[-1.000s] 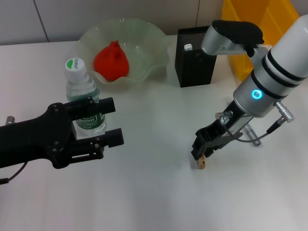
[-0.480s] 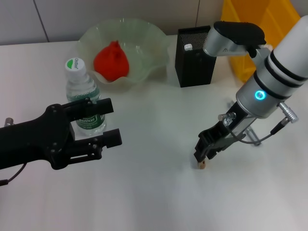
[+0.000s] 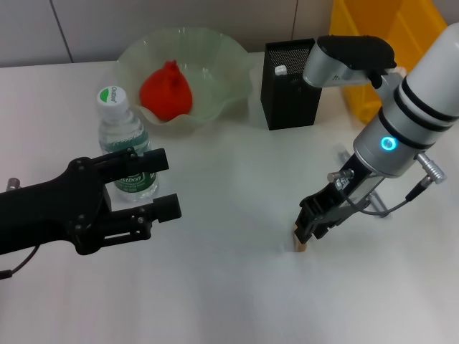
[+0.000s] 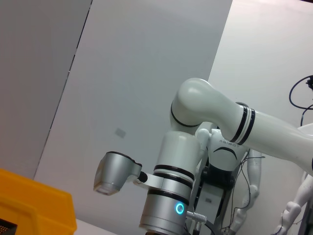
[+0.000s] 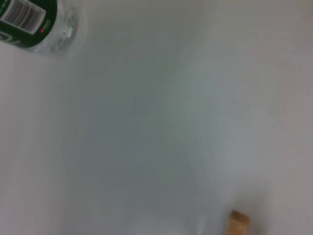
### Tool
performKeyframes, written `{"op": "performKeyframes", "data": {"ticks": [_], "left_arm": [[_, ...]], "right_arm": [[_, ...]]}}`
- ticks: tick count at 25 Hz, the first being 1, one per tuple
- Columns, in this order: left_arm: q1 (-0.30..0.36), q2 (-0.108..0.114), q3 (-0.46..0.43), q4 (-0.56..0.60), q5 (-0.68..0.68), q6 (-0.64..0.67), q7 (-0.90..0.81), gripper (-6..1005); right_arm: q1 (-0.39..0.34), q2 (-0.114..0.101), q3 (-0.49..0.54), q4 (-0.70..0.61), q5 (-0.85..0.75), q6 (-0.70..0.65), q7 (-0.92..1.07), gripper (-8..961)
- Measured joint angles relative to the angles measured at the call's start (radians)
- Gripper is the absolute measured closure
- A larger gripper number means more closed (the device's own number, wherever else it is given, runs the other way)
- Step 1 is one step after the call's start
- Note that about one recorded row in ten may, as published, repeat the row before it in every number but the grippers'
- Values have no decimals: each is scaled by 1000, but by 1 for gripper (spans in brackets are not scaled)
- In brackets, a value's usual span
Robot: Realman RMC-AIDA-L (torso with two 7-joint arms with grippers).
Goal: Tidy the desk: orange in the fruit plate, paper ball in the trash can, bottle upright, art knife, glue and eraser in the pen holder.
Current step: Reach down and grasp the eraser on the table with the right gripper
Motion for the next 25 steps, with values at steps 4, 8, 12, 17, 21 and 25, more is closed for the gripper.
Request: {"op": "performKeyframes", "data": {"ticks": [4, 8, 12, 17, 21, 25], "left_arm": [[-2, 0, 0, -4, 0, 1, 0, 222], [-2, -1, 0, -6, 0, 1, 1, 222], [-3, -1, 0, -6, 0, 1, 1, 222], [-1, 0, 0, -6, 0, 1, 2, 222], [0, 0, 0, -6, -1, 0, 3, 222], [0, 0, -5, -8, -1, 0, 7, 222]], "right_arm": [[1, 0, -10, 4, -10, 10, -1, 693], [5, 0, -25, 6, -12, 19, -2, 693], [15, 0, -40, 16, -12, 31, -2, 693], [19, 0, -39, 18, -7, 41, -4, 694], [36, 1, -33, 29, -3, 44, -3, 694], [55, 1, -37, 58, -3, 47, -3, 695]]}}
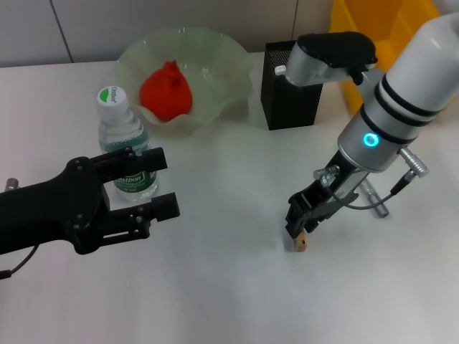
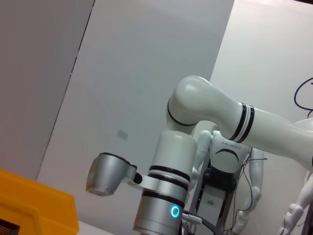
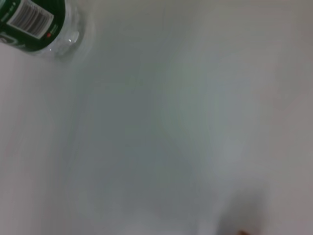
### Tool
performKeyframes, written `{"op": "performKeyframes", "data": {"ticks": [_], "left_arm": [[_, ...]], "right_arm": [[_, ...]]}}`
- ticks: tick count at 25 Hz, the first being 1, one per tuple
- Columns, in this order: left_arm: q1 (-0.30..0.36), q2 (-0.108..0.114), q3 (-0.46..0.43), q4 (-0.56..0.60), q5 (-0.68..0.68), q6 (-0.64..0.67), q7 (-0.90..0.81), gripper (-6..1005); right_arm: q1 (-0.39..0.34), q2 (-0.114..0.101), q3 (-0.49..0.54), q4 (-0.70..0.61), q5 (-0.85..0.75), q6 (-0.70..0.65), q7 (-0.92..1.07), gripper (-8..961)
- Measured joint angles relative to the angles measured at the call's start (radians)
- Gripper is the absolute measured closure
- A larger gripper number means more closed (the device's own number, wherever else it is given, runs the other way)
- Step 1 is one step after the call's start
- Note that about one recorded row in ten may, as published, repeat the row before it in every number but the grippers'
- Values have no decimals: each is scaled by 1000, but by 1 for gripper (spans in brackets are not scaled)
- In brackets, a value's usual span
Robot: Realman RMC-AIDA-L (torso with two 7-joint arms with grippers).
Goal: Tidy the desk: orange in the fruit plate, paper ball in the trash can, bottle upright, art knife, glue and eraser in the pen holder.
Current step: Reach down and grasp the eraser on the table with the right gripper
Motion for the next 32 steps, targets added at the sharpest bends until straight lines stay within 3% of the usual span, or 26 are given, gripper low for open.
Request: {"op": "performKeyframes", "data": {"ticks": [32], "left_arm": [[3, -2, -4, -12, 2, 2, 5, 222]], "right_arm": [[23, -2, -47, 30, -21, 1, -3, 713]]}}
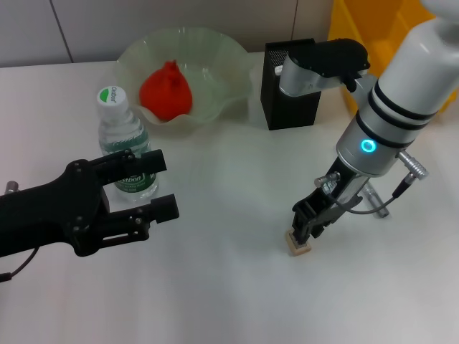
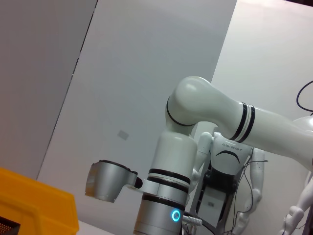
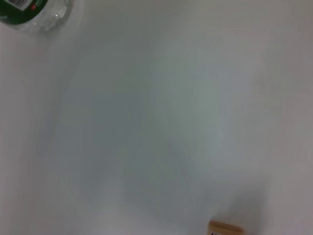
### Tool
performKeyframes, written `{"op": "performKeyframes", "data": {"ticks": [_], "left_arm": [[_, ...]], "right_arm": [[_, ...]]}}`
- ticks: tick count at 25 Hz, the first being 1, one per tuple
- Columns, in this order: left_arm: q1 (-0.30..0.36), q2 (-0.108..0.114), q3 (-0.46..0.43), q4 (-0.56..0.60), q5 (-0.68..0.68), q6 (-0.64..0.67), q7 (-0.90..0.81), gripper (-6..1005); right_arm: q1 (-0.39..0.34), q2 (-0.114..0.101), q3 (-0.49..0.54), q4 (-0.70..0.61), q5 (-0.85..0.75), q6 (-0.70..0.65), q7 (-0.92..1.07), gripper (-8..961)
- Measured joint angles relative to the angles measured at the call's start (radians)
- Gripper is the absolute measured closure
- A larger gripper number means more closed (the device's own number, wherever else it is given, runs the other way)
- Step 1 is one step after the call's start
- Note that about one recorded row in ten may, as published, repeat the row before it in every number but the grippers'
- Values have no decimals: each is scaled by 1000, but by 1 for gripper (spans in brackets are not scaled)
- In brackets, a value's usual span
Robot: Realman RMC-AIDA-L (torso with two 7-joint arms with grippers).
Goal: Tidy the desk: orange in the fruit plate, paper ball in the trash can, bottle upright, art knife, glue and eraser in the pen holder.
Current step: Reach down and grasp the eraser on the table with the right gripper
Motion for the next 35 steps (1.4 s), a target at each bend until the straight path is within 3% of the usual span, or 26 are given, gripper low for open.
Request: {"op": "performKeyframes", "data": {"ticks": [8, 15, 35], "left_arm": [[0, 0, 0, 0, 0, 1, 0, 222], [0, 0, 0, 0, 0, 2, 2, 222], [0, 2, 0, -13, -4, 3, 12, 223]], "right_arm": [[7, 0, -8, -4, 4, -8, -8, 700], [11, 0, -7, 7, 4, 0, -5, 501], [65, 5, -32, 89, 8, 53, -2, 532]]}}
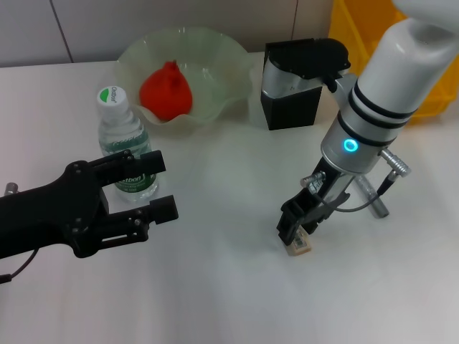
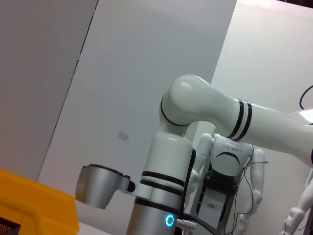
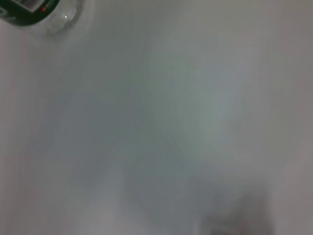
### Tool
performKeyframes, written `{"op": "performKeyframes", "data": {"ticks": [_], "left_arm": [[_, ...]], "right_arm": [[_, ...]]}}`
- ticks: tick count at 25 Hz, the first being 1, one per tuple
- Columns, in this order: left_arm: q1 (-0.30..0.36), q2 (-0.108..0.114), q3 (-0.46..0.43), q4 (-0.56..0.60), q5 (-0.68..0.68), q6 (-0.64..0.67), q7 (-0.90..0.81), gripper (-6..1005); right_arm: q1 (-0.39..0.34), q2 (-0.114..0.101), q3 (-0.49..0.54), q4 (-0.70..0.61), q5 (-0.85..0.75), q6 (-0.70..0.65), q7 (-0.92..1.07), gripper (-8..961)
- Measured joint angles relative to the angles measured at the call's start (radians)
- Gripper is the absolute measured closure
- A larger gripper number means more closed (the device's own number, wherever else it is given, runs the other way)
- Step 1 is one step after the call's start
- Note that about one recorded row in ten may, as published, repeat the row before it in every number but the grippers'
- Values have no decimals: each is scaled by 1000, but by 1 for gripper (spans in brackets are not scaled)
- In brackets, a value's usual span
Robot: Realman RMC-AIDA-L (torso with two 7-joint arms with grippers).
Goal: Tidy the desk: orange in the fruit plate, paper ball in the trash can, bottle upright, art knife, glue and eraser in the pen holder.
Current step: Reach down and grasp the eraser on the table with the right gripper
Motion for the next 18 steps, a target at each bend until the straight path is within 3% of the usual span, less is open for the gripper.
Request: {"op": "performKeyframes", "data": {"ticks": [18], "left_arm": [[-2, 0, 0, -1, 2, 1, 0, 223]], "right_arm": [[9, 0, -14, 25, 1, 11, -1, 559]]}}
